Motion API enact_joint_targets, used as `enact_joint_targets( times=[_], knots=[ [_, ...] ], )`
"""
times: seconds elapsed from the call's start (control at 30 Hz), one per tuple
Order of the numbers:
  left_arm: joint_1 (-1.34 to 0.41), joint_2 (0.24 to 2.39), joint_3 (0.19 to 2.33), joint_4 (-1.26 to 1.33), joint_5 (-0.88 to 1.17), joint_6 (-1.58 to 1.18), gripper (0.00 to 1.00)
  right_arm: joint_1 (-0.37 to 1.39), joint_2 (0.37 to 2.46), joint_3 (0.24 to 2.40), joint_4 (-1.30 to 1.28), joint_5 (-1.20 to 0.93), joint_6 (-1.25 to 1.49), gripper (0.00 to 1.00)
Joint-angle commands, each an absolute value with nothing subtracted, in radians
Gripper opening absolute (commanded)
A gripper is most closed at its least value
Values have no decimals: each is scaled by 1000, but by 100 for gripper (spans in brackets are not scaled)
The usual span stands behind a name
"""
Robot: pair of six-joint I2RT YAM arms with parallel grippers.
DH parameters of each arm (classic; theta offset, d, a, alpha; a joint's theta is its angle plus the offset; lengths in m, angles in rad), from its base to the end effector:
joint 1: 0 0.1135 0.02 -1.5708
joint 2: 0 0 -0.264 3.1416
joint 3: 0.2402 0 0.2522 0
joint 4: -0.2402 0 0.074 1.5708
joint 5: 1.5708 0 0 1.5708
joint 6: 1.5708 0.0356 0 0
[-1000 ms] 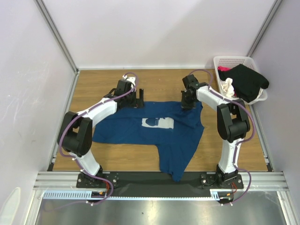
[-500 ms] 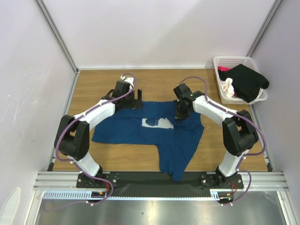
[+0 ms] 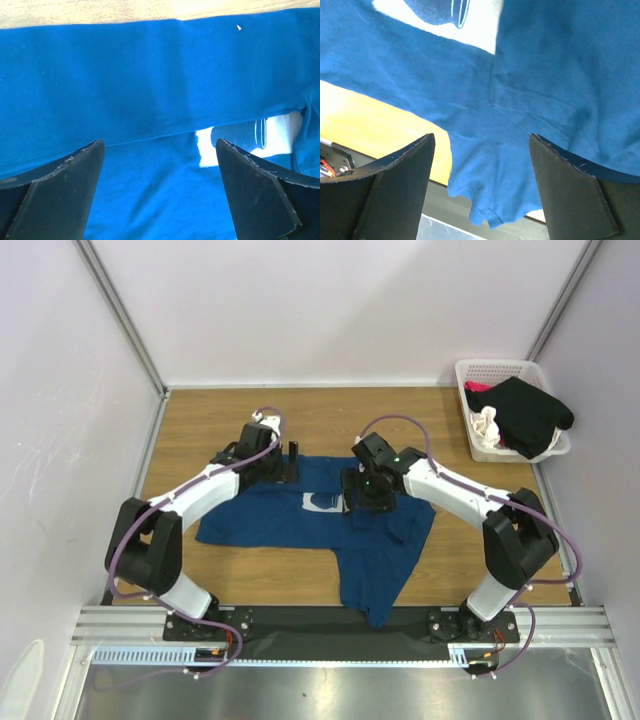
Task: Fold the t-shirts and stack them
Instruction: Fold the tshirt
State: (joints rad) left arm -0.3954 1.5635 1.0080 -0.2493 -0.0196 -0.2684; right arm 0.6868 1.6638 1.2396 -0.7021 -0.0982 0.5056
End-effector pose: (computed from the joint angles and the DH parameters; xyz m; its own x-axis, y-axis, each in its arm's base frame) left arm 0.3083 -0.1279 0.2203 -0.7401 0.0216 -0.6722 0.1829 0.9683 -0.1702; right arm 0.2603 0.2180 0.2314 -0.9322 -0.1410 -0.3333 -0.2424 0.9271 0.2857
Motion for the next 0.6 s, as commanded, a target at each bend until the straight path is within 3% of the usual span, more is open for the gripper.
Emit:
enact_joint_targets(
  times=[0.0, 0.2, 0.43, 0.57],
  knots=[
    [-405, 1508, 994, -229, -21, -265, 100, 660, 1575, 1264, -748, -39, 531, 83],
    [-403, 1503, 983, -268, -64, -330, 100, 537, 1536, 1237, -770, -2, 580, 82],
    [-399, 1511, 1008, -345, -150, -399, 100, 465, 1577, 1171, -649, 115, 572, 73],
    [-382, 1499, 1005, -345, -94, -425, 100, 417, 1635, 1149, -666, 112, 600, 65]
  ],
)
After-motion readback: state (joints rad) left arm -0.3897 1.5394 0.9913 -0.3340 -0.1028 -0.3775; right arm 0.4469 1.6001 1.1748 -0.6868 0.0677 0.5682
